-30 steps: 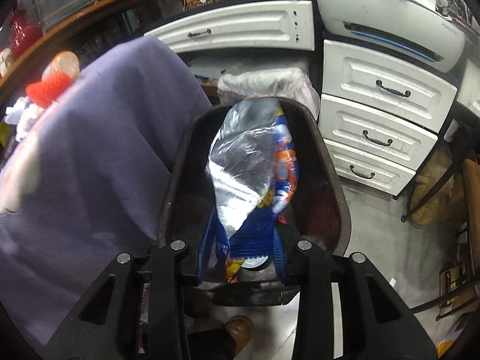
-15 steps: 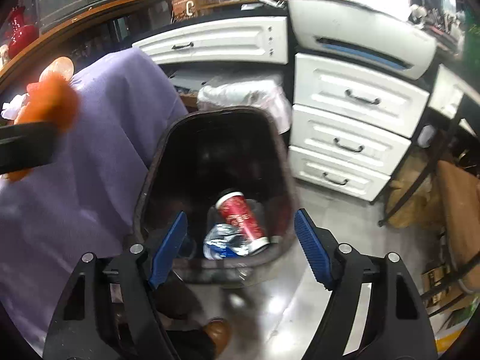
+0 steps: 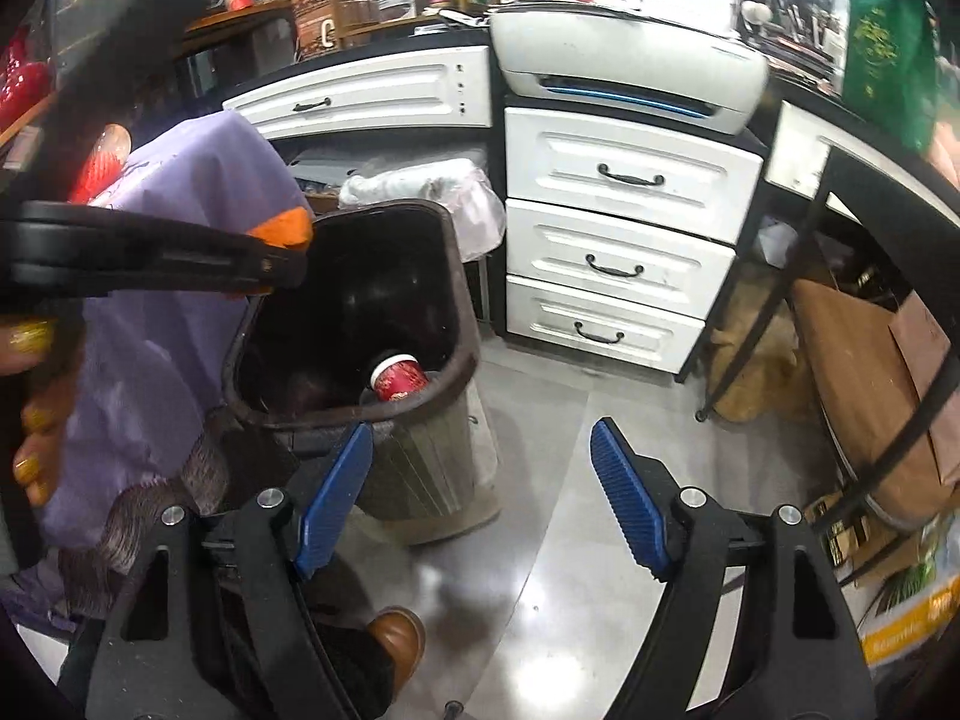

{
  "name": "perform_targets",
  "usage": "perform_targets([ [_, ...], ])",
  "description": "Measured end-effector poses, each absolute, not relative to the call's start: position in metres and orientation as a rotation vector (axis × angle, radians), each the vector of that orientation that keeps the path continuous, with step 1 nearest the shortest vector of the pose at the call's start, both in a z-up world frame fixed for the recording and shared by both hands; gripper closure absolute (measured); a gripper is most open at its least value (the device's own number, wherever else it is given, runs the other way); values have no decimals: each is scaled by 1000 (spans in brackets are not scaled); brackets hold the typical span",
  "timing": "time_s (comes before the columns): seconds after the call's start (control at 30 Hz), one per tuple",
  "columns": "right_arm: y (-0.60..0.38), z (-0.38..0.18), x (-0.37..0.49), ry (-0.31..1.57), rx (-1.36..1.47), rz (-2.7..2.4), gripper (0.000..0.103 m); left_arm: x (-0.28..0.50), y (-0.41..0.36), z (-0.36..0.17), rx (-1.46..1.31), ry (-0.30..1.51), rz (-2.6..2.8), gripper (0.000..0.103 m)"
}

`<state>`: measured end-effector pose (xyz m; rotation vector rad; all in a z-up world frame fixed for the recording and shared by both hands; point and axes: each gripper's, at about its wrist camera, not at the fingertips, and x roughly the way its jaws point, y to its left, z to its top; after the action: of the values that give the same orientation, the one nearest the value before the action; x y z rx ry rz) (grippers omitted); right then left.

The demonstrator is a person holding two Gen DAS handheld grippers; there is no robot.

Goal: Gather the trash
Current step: 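Drop the foil bag and orange peel into the bin, opening both tools, then move both tools back over the table toward the remaining trash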

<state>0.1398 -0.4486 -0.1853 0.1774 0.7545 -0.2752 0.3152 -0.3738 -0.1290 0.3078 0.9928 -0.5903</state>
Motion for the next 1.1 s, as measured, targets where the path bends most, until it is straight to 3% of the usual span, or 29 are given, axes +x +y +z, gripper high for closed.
perform_targets([
  [0.27,-448,-182,112,735,183,-280,28,330,-384,-150,321,1020,-542,67],
  [0.4,-446,-179,110,726,169,-281,28,329,-384,-145,320,994,-531,39],
  [0.5,-444,-176,109,717,182,-277,28,325,-383,-136,305,971,-549,30],
  [1.1,-418,-138,109,631,187,-220,28,265,-318,-37,242,711,-573,15],
])
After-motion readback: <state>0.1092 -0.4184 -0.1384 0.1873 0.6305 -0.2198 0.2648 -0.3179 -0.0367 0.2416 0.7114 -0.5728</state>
